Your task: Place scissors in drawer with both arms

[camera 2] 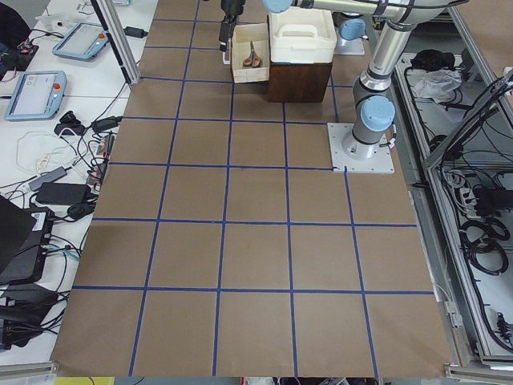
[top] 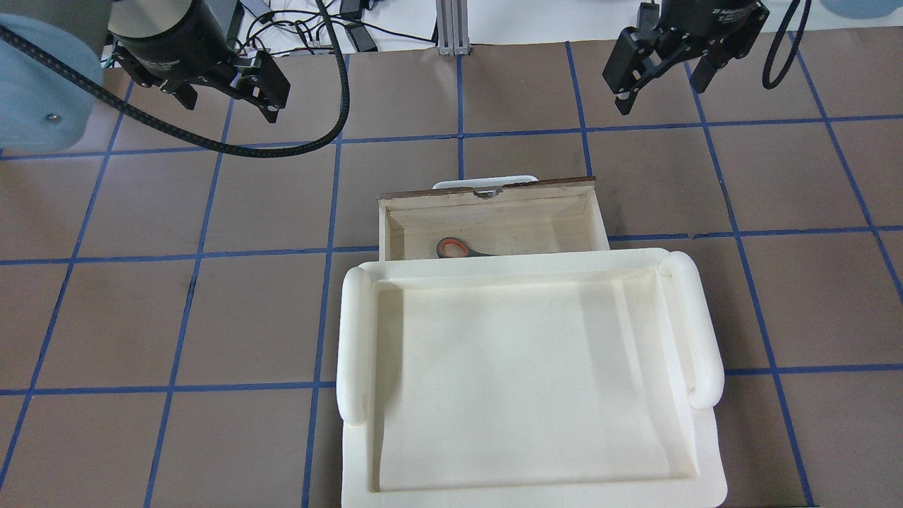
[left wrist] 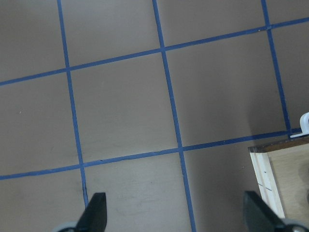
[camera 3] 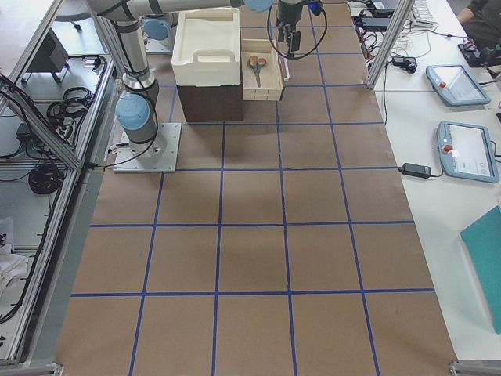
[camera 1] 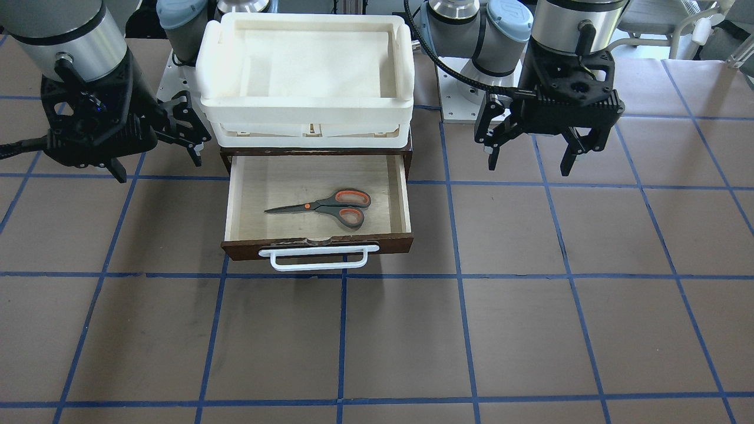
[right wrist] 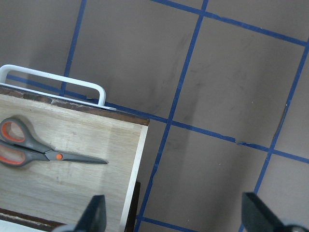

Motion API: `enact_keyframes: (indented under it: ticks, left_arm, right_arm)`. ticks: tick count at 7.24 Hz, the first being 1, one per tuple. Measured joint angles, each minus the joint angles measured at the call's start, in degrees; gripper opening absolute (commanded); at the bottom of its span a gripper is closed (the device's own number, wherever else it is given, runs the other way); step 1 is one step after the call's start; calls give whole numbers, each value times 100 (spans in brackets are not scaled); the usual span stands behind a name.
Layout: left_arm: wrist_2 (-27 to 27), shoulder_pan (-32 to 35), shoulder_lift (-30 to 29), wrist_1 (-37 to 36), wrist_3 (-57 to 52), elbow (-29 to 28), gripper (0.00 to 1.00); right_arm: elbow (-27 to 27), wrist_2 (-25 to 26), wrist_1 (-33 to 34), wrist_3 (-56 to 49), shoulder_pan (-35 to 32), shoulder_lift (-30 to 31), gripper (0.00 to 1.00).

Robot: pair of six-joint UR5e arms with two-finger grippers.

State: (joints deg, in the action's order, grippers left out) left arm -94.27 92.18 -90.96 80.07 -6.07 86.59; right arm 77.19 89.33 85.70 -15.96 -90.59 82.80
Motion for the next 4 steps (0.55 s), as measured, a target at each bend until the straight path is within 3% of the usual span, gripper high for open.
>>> enact_keyframes:
  ticks: [4]
  left_arm:
    - [169,-88,3,-9,486,218,100]
  right_arm:
    - [9,20,56,113,-2,7,100]
